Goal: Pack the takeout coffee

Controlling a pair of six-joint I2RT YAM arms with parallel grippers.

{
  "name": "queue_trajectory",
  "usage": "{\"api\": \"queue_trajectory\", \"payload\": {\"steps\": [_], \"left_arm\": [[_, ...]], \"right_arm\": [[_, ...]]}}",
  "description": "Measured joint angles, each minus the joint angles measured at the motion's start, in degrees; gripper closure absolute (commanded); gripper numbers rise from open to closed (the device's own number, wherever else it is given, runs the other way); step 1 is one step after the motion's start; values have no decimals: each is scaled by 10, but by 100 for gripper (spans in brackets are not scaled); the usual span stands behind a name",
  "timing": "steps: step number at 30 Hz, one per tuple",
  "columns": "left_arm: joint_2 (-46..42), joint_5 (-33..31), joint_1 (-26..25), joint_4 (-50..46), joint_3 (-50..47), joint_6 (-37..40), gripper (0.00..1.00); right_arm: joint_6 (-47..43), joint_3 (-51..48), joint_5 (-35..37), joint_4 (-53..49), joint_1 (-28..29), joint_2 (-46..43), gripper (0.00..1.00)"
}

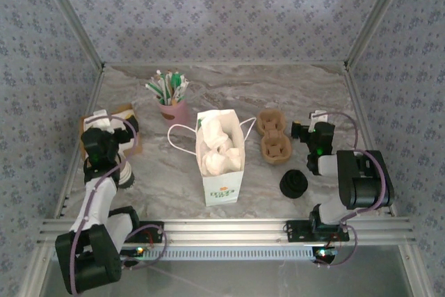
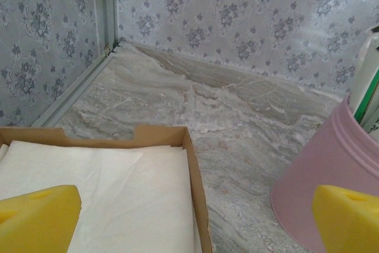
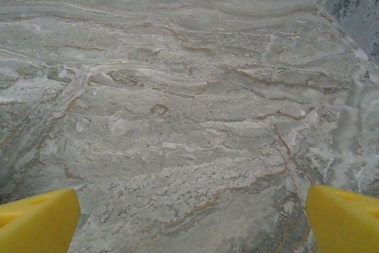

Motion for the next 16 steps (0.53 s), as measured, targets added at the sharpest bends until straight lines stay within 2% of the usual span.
{"api": "queue_trajectory", "payload": {"steps": [6,16], "left_arm": [[51,6,0,-2,9,2,1],[52,7,0,-2,9,6,0]], "right_arm": [[0,2,-20,-1,-4,0,0],[-3,3,-33,-2,-4,0,0]]}}
